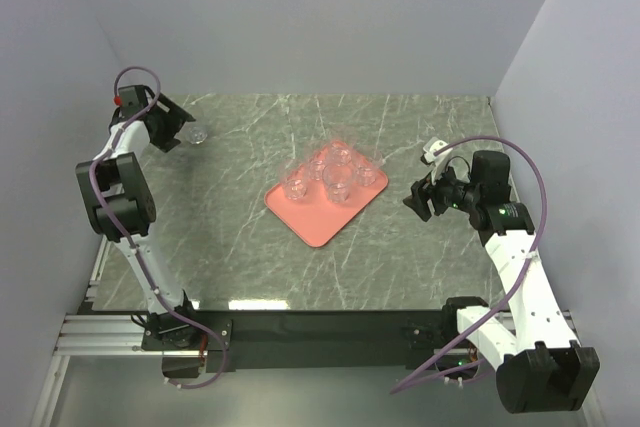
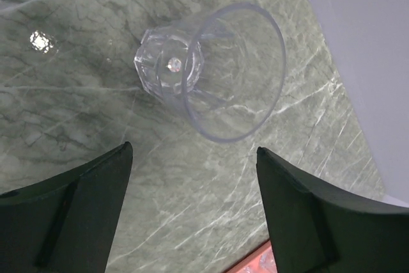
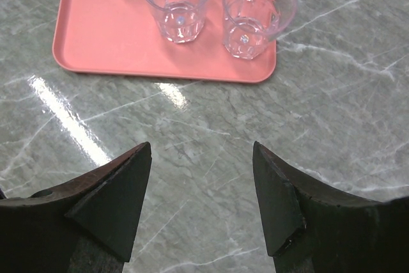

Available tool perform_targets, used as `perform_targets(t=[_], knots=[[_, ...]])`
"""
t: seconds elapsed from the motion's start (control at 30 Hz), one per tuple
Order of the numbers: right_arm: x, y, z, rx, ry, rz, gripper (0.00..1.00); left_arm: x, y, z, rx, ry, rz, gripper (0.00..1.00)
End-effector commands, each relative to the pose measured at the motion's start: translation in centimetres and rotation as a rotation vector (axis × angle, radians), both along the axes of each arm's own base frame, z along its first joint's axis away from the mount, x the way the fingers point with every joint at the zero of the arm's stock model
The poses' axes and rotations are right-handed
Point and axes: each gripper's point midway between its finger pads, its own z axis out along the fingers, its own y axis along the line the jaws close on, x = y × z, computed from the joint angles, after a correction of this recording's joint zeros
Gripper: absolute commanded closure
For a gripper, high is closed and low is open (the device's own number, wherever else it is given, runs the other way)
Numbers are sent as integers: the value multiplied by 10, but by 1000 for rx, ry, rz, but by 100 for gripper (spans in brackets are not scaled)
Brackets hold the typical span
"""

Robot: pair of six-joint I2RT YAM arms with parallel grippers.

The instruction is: Place the glasses into the tray

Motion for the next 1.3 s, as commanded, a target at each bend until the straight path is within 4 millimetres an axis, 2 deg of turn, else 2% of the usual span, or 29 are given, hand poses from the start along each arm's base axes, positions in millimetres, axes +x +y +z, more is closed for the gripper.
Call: perform_targets(t=[0.0,0.2,0.37,0.47,0.5,0.67,0.83,1.0,1.1,1.13,1.2,1.27], knots=[[3,0,2,8,-18,7,28,13,9,13,16,-30,17,18],[3,1,1,8,-17,9,28,17,17,-2,31,9,34,27],[3,1,-2,6,-6,13,28,24,18,-6,35,7,29,34],[3,1,-3,5,-3,13,28,25,19,-9,35,13,28,42],[4,1,-3,5,-1,13,28,25,19,-9,35,13,26,51],[4,0,-4,4,-1,12,28,25,19,-17,39,25,25,61],[4,0,-4,4,-1,12,28,24,18,-21,43,27,6,79],[4,0,-5,1,4,10,28,24,15,-11,55,-1,-24,94],[4,0,-4,2,-1,12,28,19,12,-5,61,-24,-44,100],[6,-7,-4,2,-1,-14,28,15,10,-1,62,-30,-49,100],[6,-7,-4,5,2,-14,28,12,6,7,65,-60,-67,100],[6,-7,-4,5,0,-16,28,0,-1,13,55,-76,-80,100]])
